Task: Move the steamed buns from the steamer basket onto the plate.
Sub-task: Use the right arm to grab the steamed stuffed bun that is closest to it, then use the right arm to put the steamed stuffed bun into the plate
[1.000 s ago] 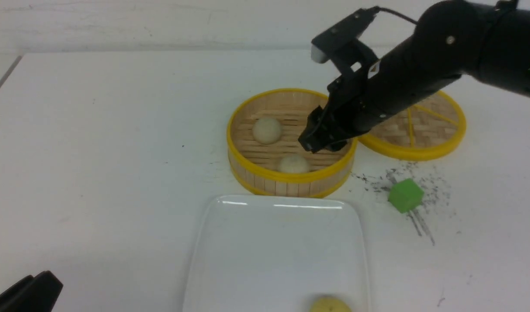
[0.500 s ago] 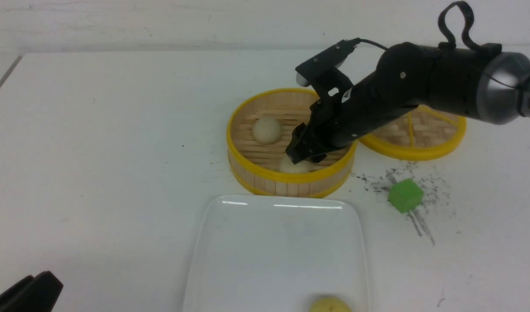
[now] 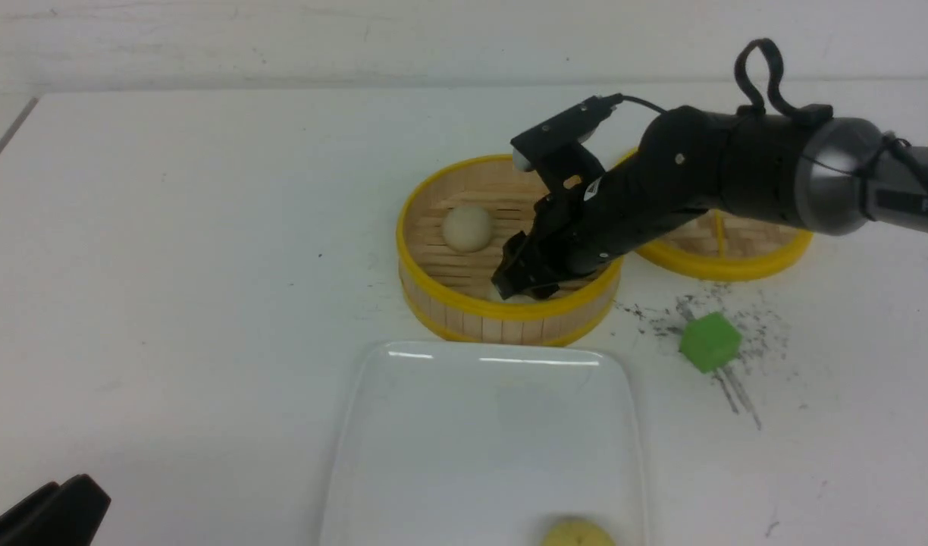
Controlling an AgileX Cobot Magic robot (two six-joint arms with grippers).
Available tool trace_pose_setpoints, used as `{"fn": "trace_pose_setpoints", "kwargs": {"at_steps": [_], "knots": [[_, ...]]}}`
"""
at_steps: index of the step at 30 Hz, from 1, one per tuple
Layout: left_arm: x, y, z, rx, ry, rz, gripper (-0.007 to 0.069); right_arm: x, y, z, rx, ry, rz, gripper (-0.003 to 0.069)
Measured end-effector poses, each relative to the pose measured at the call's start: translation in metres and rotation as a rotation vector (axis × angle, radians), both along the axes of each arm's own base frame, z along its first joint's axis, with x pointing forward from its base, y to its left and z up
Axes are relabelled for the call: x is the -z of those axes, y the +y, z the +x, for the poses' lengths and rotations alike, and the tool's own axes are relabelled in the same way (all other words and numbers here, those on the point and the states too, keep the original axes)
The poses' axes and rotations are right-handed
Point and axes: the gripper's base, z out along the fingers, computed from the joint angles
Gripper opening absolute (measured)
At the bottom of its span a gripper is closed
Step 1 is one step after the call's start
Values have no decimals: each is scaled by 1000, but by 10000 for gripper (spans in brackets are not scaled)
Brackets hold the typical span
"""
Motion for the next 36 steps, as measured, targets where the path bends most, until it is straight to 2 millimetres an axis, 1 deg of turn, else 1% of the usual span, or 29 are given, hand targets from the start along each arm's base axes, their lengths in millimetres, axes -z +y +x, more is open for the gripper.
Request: {"fn": "trace_pose_setpoints", "kwargs": {"at_steps": [4,6,8,10,12,14,15,18,21,24,27,29,30,31,32,33,34,36], "knots": [[0,0,0,0,0,0,241,0,0,0,2,-3,1,347],[0,0,0,0,0,0,241,0,0,1,2,-7,1,336],[0,0,0,0,0,0,241,0,0,1,1,-10,1,307],[0,0,0,-1,0,3,241,0,0,1,2,-11,2,249],[0,0,0,-1,0,4,241,0,0,1,-2,-14,-1,177],[0,0,0,-1,0,5,241,0,0,1,-17,-18,-10,76],[0,0,0,-2,0,7,241,0,0,1,-22,-20,-13,43],[0,0,0,-2,0,7,241,0,0,0,-33,-23,-20,5],[0,0,0,-2,0,7,241,0,0,0,-35,-26,-20,5],[0,0,0,-2,0,7,241,-6,0,0,-34,-38,-13,5],[0,0,0,-2,0,7,241,-27,-3,-5,-40,-86,0,5],[0,0,0,-2,-1,8,241,-55,-7,-11,-46,-151,14,5],[0,0,0,-2,-1,8,241,-58,-8,-12,-48,-158,13,6],[0,0,0,-2,-1,9,241,-76,-11,-18,-52,-197,23,6],[0,0,0,-2,-1,10,241,-88,-14,-23,-57,-222,28,7],[0,0,0,-2,-1,10,241,-93,-15,-25,-58,-232,31,8],[0,0,0,-3,-1,10,241,-112,-20,-34,-66,-252,41,9],[0,0,0,-3,-1,10,241,-129,-25,-46,-75,-257,49,9]]}}
